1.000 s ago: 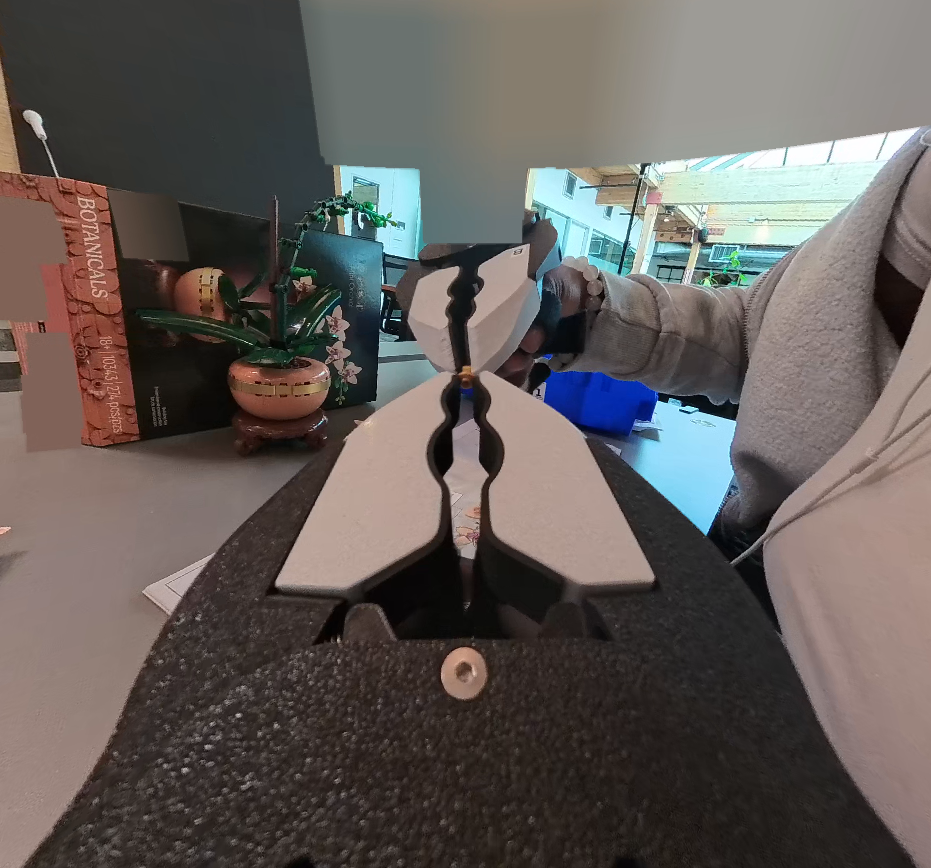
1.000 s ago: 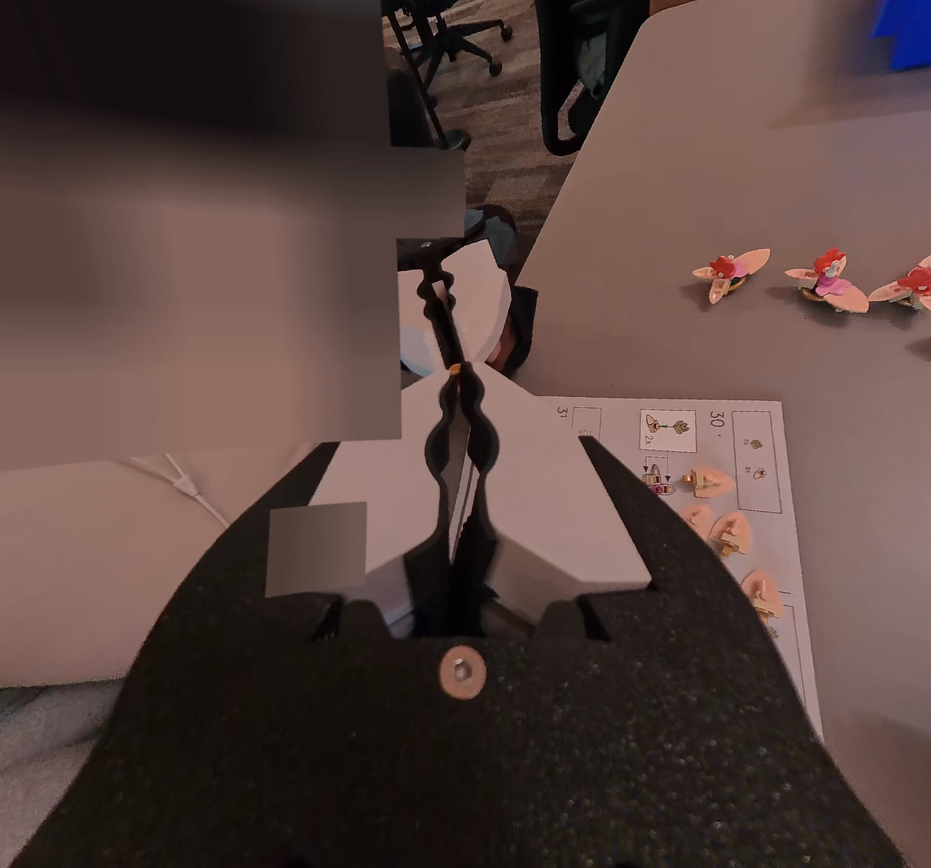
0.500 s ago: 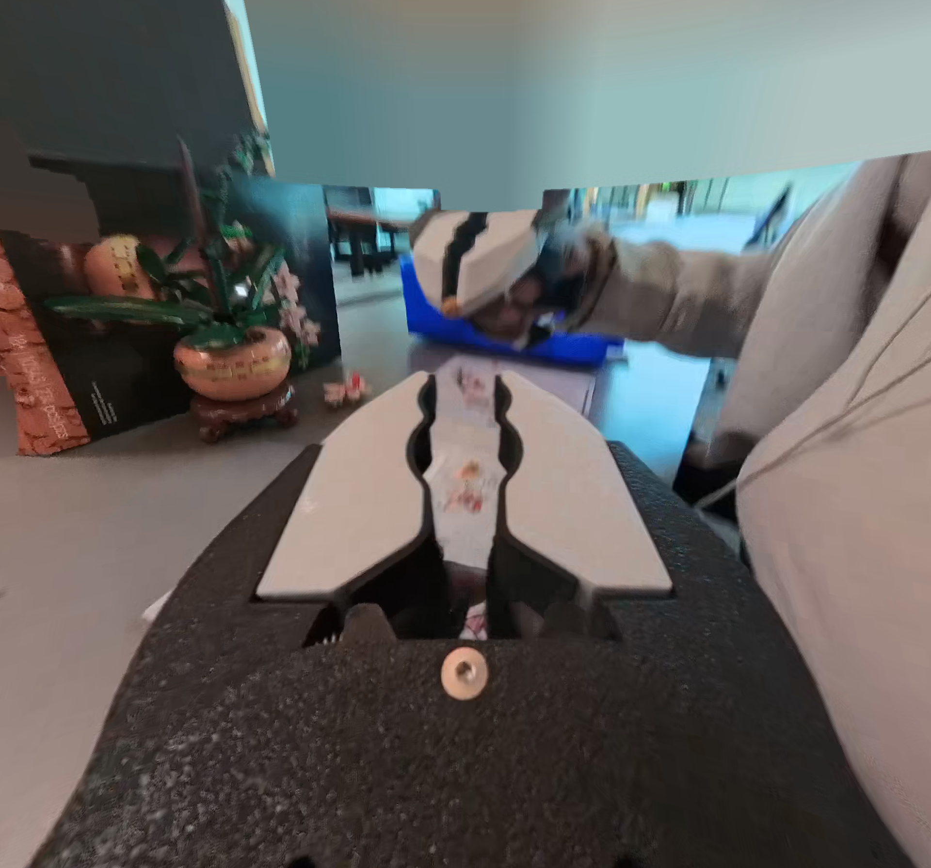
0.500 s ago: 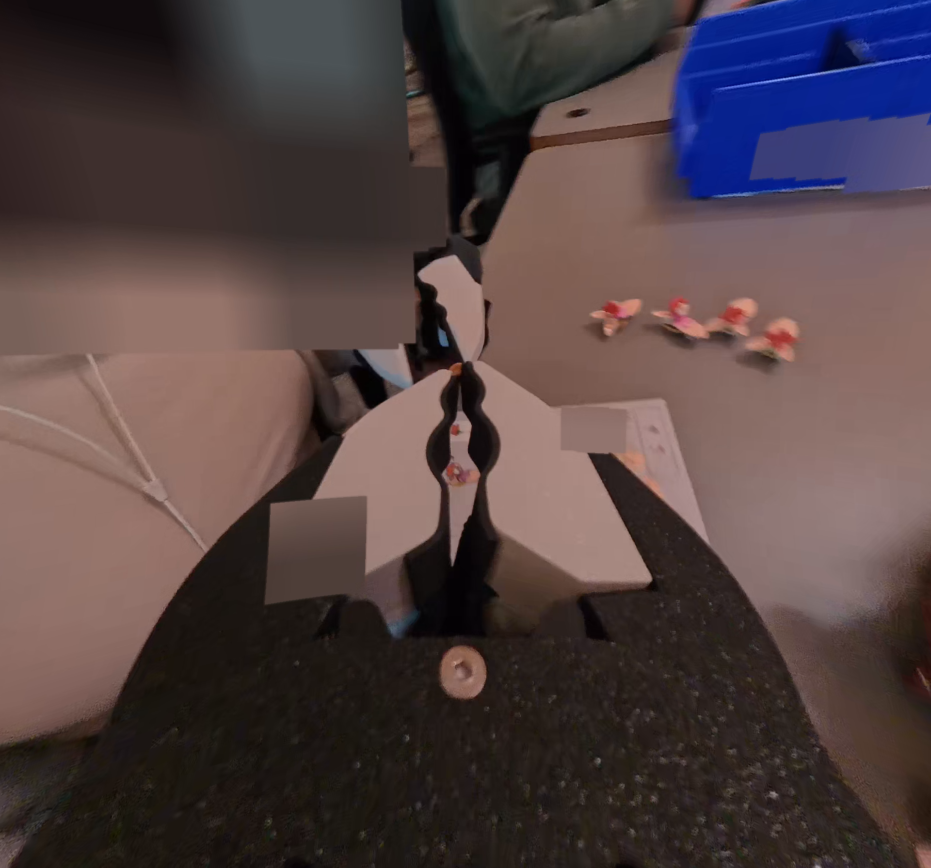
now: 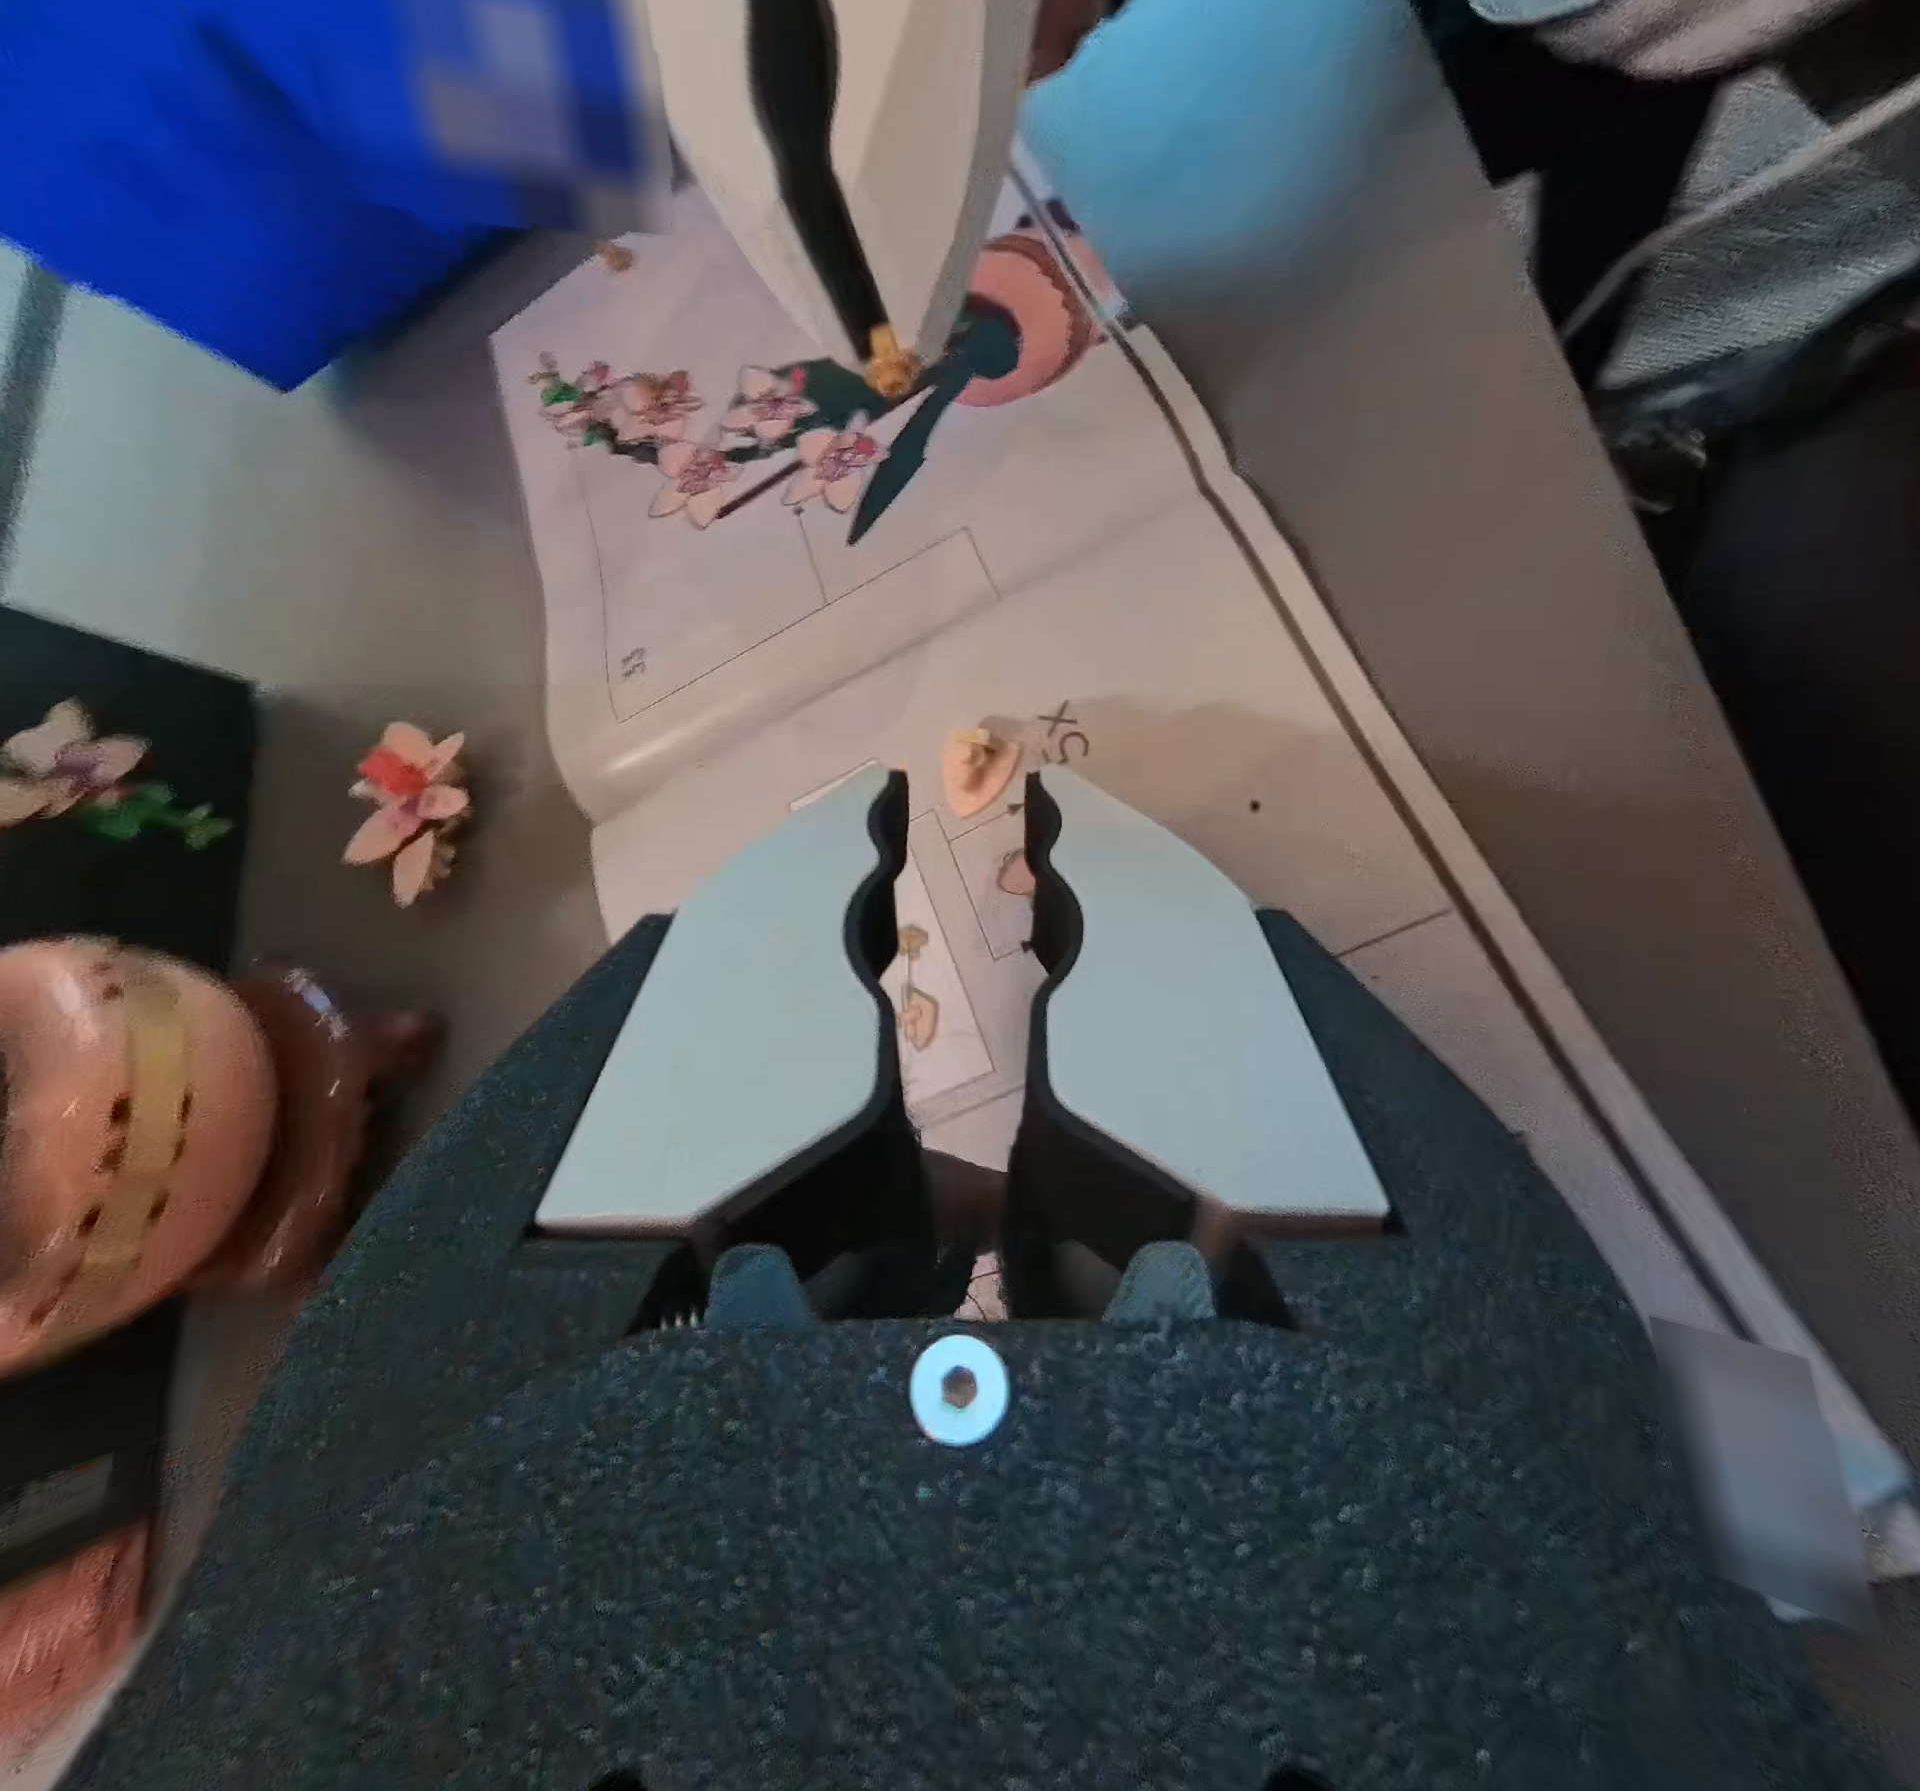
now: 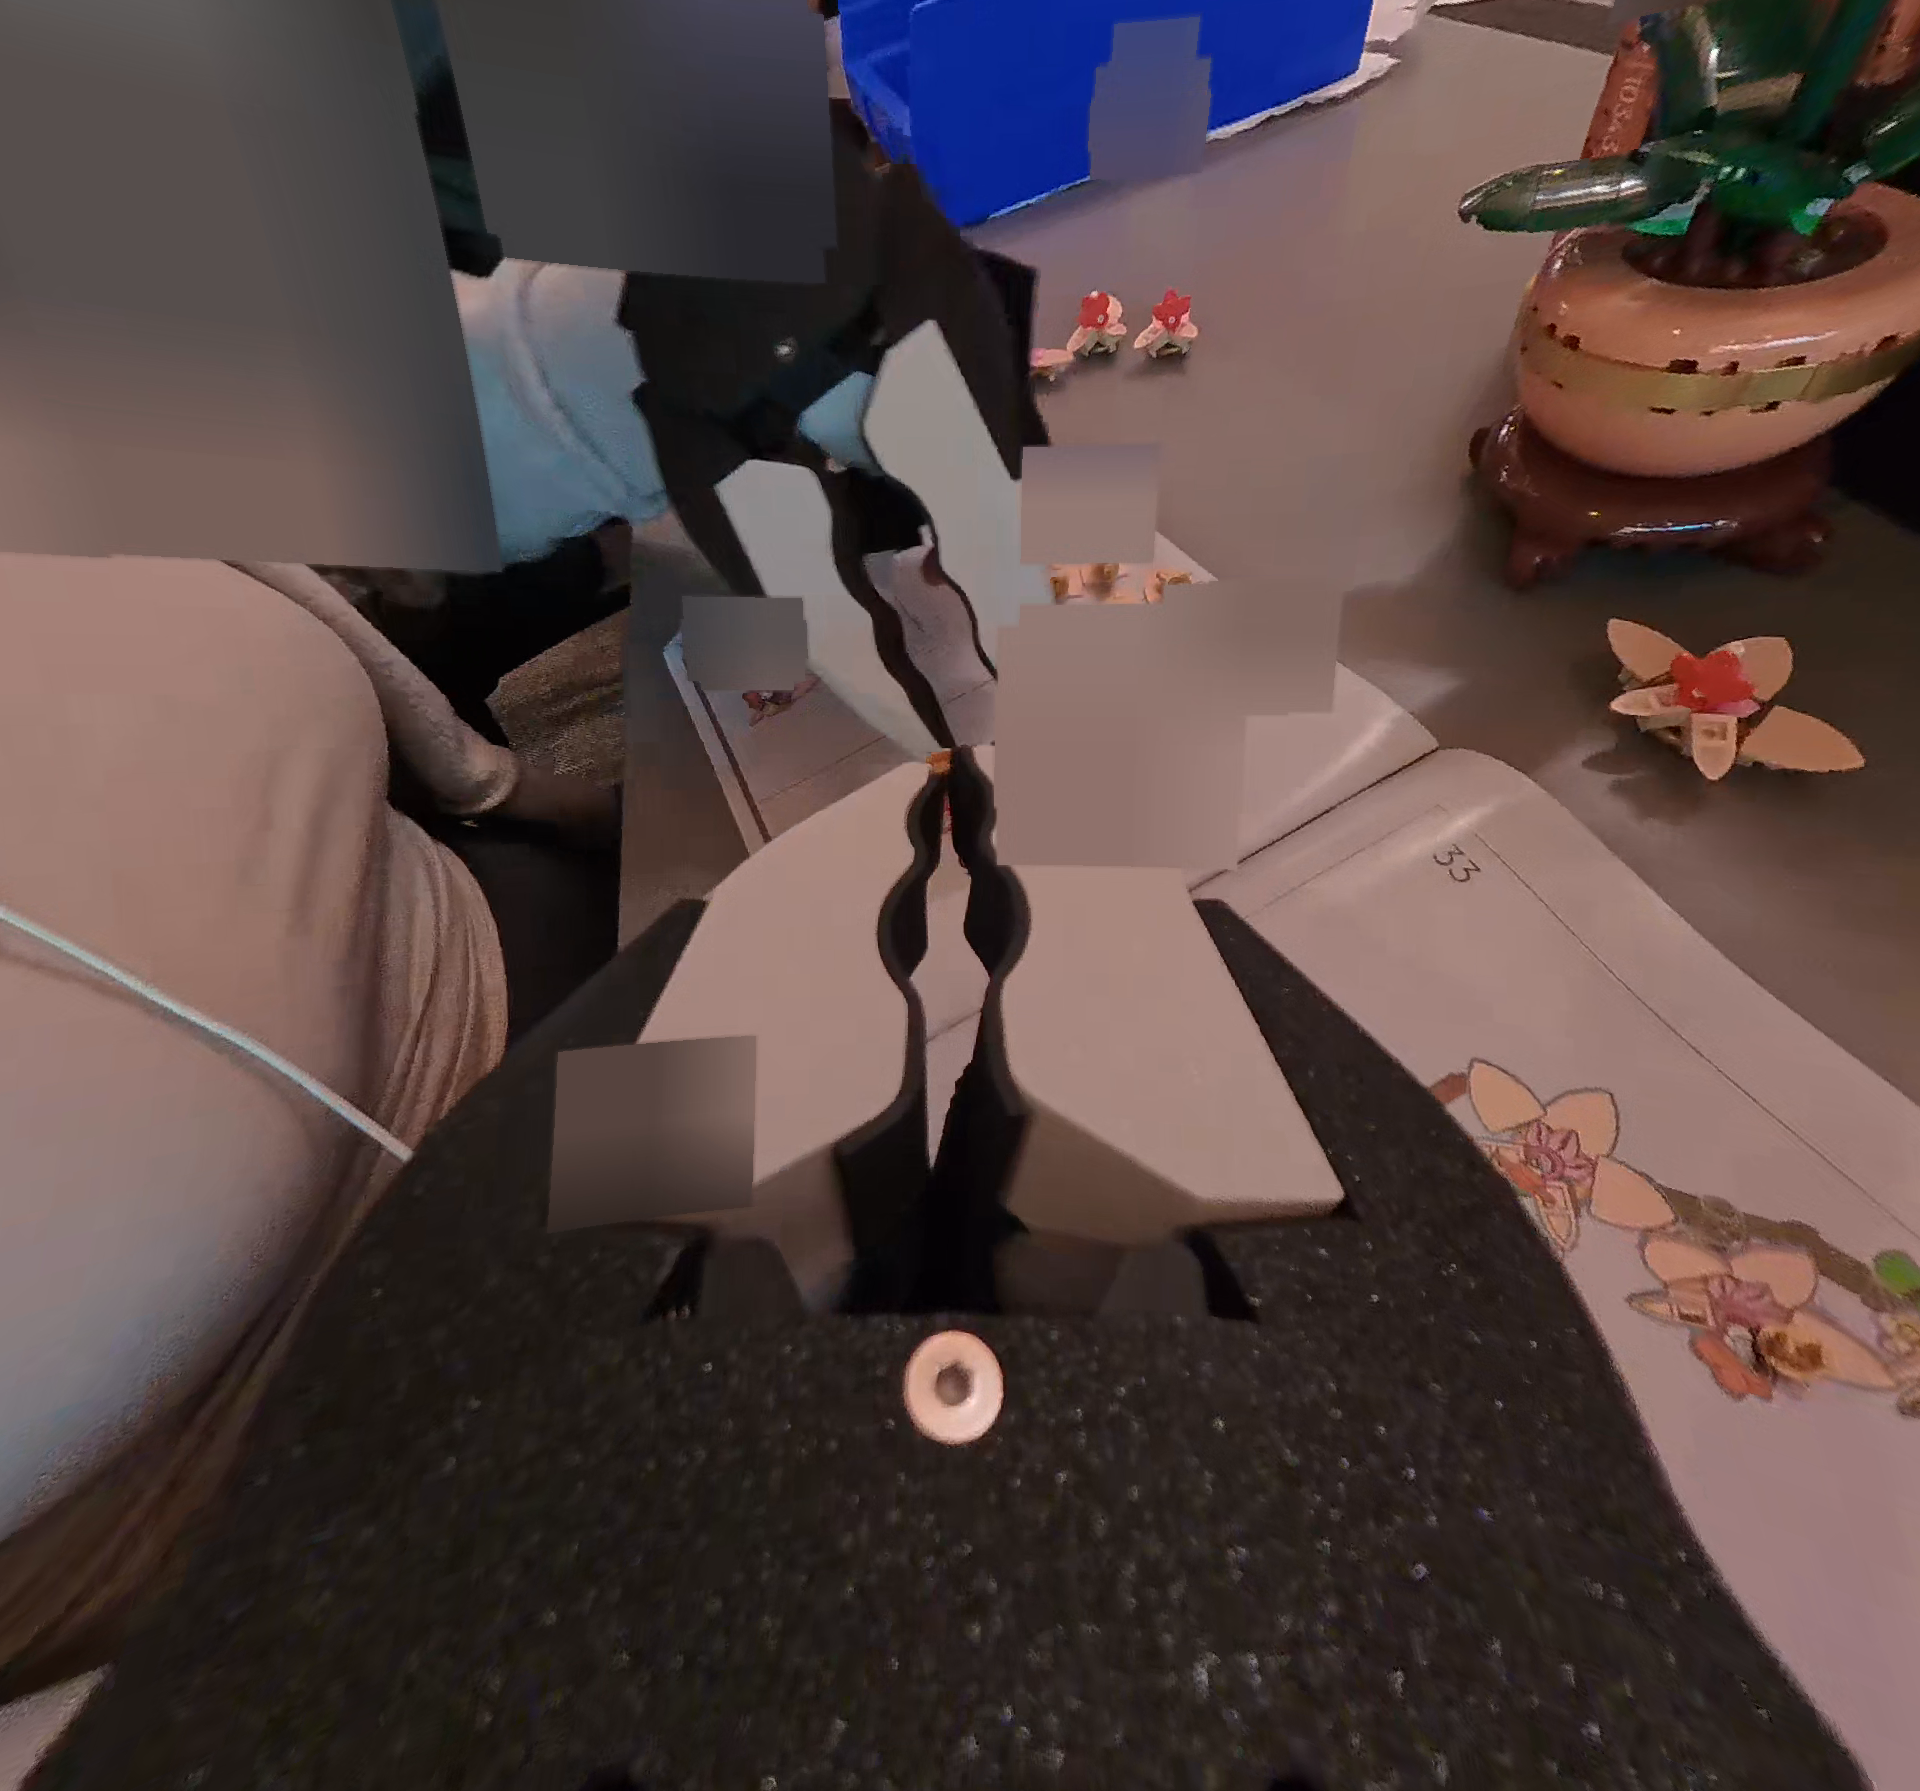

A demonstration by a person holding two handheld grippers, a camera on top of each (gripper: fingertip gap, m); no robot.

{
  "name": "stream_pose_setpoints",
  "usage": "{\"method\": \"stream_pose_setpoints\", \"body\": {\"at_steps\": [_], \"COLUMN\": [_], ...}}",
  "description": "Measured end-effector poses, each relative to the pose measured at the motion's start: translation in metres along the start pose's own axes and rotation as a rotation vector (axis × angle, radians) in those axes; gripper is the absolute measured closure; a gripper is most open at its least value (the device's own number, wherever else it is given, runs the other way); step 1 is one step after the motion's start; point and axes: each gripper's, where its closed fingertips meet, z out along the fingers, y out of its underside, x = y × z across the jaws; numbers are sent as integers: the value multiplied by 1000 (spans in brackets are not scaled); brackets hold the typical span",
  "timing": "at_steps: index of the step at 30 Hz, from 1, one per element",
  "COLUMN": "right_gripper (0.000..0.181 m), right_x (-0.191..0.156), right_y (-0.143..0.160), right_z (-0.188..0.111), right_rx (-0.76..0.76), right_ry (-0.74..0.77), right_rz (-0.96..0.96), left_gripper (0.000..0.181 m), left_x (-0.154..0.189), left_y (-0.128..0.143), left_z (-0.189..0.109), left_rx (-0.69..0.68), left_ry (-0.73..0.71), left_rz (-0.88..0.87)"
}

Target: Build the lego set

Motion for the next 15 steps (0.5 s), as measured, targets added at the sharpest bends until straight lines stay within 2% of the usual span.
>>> {"method": "stream_pose_setpoints", "body": {"at_steps": [4,12,15], "right_gripper": [180,180,180], "right_x": [1,4,4], "right_y": [0,2,6], "right_z": [-6,-8,-4], "right_rx": [39,66,51], "right_ry": [5,-5,-16], "right_rz": [15,41,44], "left_gripper": [163,168,175], "left_x": [-1,-2,0], "left_y": [-3,6,10], "left_z": [12,25,29], "left_rx": [47,16,-1], "left_ry": [137,227,256], "left_rz": [1,9,7]}}
